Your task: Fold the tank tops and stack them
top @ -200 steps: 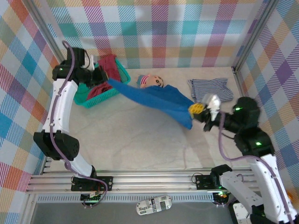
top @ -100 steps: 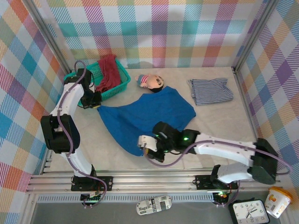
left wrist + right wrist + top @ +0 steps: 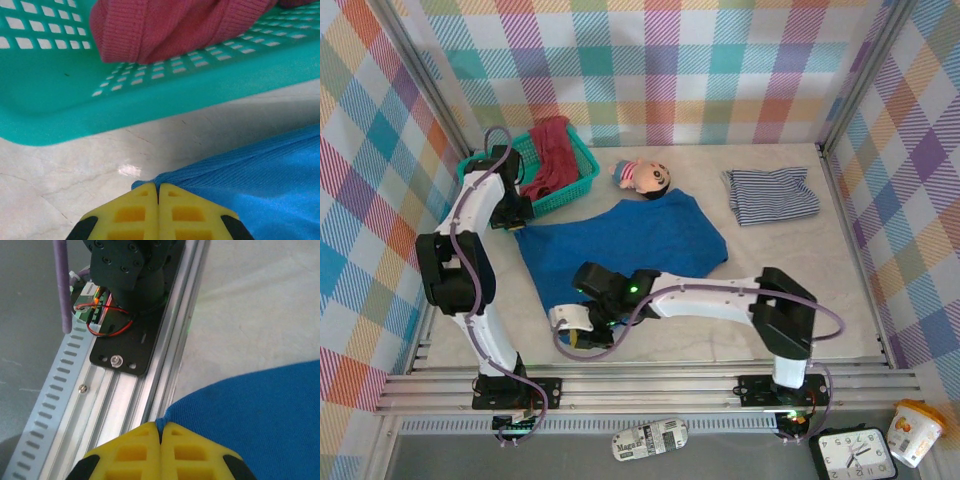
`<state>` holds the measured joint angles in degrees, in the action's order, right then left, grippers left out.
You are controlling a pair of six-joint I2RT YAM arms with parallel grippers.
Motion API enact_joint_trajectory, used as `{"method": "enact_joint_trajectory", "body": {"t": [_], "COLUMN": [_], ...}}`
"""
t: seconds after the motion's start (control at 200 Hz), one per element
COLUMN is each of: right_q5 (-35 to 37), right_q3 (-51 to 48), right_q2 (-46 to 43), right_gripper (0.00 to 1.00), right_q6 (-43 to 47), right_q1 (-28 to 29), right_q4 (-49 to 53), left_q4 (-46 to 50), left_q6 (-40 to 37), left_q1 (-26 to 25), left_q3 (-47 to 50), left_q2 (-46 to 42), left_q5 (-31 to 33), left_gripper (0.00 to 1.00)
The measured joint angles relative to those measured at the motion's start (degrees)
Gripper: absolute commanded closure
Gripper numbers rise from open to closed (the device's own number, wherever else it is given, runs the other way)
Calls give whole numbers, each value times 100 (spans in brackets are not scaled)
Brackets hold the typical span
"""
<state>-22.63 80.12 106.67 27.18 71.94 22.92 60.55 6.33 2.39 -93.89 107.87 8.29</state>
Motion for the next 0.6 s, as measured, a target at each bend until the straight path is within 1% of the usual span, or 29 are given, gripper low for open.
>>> {"method": "enact_joint_trajectory", "body": {"t": [0.06,0.095,0.14,0.215,0.31,0.37,0.415,0.54,0.6], "right_q5": [-74,-114,-155,-221,-238,-264,-295,-343,-337], "right_q3": [310,466,638,935,1043,1038,975,282,-136], "right_q2": [334,501,684,988,1117,1102,1043,369,-149], "right_gripper": [93,90,82,64,51,46,43,39,38], "right_q6": [116,170,245,321,391,374,345,111,-94], "right_q1": [35,48,50,52,46,-17,-52,-317,-577], "right_q4": [133,188,262,420,531,597,584,588,568], "left_q4": [-4,-2,-2,20,72,92,107,175,208], "left_q6": [-20,-22,-28,-63,-107,-109,-136,-131,-116], "left_q1": [-15,-28,-44,-68,-116,-140,-153,-157,-168], "left_q3": [-50,-66,-68,-79,-87,-87,-101,-225,-243], "left_q2": [85,118,151,208,262,267,264,251,190], "left_q5": [105,164,234,345,470,525,573,566,380], "left_gripper": [95,94,91,79,68,58,53,46,45]}}
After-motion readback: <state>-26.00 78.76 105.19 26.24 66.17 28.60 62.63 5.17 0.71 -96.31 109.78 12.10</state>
